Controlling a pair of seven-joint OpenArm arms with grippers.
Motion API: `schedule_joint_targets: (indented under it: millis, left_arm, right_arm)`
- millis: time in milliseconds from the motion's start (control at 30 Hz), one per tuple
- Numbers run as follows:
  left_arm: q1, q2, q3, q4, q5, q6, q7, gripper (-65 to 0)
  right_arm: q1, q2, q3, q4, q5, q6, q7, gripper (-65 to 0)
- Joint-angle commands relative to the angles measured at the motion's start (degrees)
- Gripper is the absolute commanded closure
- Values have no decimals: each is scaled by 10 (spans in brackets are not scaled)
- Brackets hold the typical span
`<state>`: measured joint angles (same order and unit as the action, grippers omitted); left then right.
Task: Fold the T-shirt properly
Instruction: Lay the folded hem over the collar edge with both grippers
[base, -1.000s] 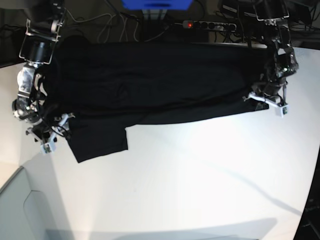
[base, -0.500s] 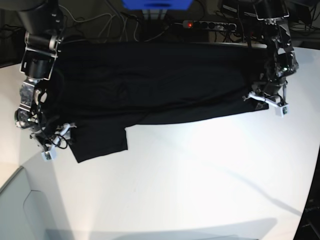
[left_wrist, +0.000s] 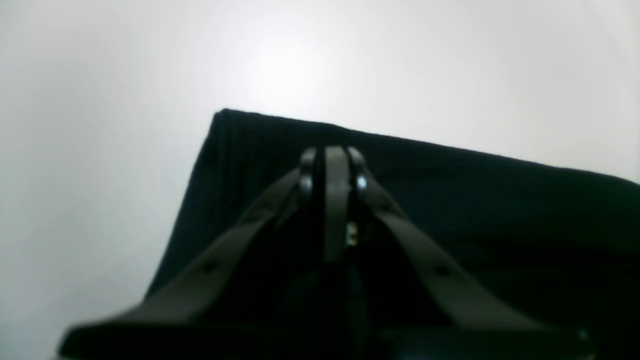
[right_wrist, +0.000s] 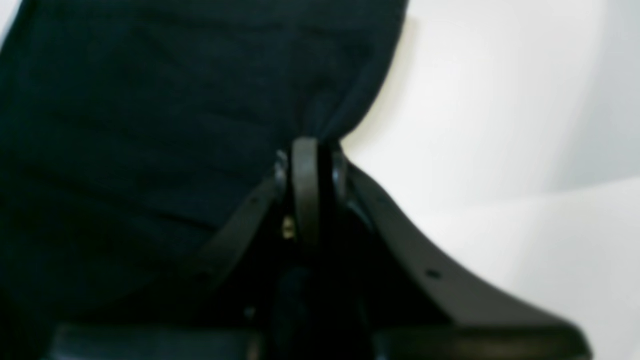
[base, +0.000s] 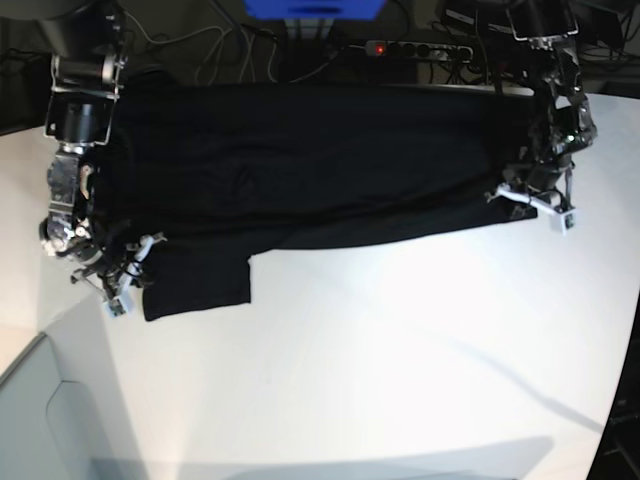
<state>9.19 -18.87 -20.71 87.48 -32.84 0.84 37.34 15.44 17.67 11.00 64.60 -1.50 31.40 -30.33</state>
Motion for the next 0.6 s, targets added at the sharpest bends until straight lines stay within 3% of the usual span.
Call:
schedule_joint_targets:
  millis: [0,200,567]
  left_arm:
    - [-4,-10,-4,11,-4,-3,-9,0]
    - [-3,-13,-4,39,-4,-3,-9,0]
    - [10,-10,-28,90,-4,-3,-9,0]
  right_arm:
    - [5,15,4,47,9,7,13,-1]
    - [-75,33,8,240,9,6,13,-1]
    - [-223,17,142,427,14,8,13,-1]
